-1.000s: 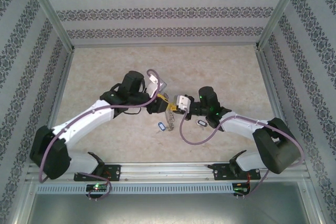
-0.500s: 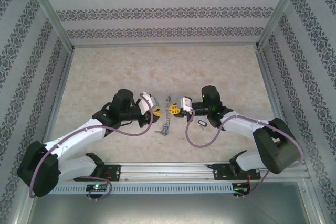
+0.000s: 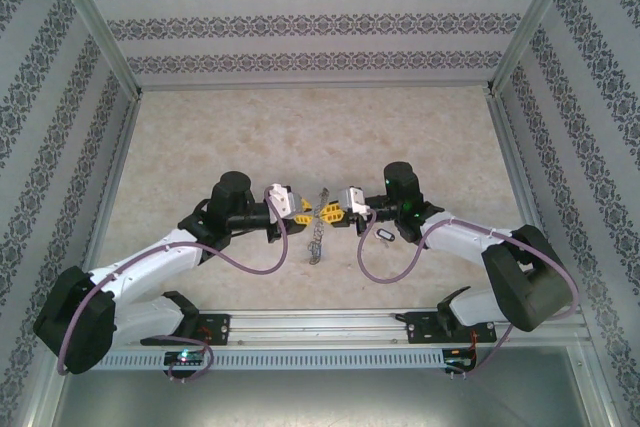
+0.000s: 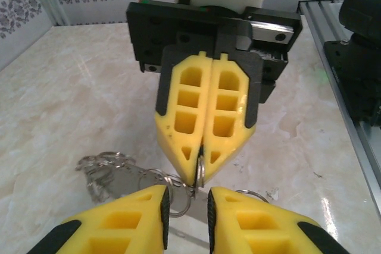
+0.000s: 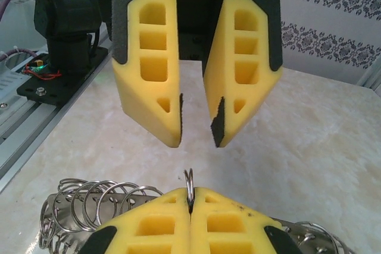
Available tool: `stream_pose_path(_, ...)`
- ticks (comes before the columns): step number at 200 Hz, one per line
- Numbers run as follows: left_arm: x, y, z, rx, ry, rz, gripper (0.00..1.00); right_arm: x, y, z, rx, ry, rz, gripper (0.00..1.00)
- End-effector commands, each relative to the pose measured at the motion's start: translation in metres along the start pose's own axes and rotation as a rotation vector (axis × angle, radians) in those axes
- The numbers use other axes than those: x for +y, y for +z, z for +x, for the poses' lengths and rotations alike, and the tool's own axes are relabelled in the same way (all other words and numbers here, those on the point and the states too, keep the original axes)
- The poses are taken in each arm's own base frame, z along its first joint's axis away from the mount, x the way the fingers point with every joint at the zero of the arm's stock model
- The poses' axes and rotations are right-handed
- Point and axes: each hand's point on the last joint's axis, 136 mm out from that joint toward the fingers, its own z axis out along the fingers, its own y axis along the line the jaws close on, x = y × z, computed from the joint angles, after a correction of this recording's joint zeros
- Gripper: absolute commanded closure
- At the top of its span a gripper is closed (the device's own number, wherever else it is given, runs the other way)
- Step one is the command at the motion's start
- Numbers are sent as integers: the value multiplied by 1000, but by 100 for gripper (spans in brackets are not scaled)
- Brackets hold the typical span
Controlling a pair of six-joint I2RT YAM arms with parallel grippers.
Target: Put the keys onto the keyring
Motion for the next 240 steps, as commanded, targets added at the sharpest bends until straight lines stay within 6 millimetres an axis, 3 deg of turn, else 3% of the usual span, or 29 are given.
stream_pose_path(1, -7, -2, -7, -18, 63, 53, 75, 1, 0, -24, -63, -56, -42, 100)
stream_pose_path(37, -5, 2, 4, 11, 60, 49, 75, 2, 1, -27, -71, -56, -55, 100)
stream_pose_path(63, 5, 3, 0, 8, 48, 5, 74, 3, 1, -27, -70, -55, -62, 100)
stream_pose_path(128, -1, 7, -5, 11, 65, 42, 73, 3, 5, -29, -67, -66, -60, 100)
stream_pose_path(188, -4, 8, 7, 61, 79, 50, 78, 4, 4, -31, -70, -68, -59, 100)
stream_pose_path(205, -3, 8, 3, 48, 78, 54, 82, 5, 4, -32, -72, -66, -65, 100)
stream_pose_path(240, -7, 8, -12, -21, 84, 84, 80, 5, 8, -30, -64, -64, -63, 100)
